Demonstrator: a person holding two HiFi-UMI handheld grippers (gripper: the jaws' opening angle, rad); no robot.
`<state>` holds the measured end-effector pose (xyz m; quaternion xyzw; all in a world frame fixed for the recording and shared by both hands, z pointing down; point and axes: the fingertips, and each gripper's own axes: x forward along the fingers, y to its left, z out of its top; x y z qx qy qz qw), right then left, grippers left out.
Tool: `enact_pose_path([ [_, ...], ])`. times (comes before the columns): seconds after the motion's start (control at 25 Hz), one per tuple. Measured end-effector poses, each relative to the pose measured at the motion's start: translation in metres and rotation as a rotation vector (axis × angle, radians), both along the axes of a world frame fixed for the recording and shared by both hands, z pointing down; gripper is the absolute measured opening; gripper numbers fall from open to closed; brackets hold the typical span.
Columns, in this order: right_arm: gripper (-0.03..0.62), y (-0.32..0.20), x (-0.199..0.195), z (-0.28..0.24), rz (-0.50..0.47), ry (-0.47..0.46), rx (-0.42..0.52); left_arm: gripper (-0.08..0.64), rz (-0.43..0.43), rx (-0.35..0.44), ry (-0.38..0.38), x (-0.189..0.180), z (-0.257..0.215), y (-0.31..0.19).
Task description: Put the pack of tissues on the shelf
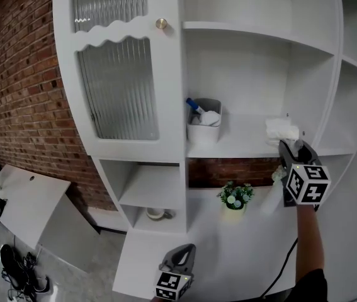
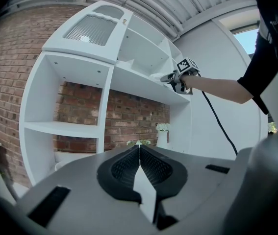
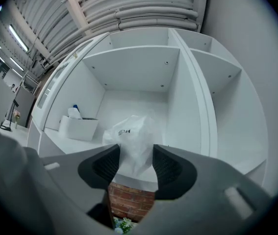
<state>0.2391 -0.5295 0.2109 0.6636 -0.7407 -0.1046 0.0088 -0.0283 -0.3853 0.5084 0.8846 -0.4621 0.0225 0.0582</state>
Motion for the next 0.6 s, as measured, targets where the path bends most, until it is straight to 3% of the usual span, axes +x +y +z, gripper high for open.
enact_pose_path([
  [0.6, 0.229, -0.019, 0.006, 0.011, 0.006, -0.081, -0.033, 0.012, -0.06, -0.021, -0.012, -0.026, 0.01, -0.002],
])
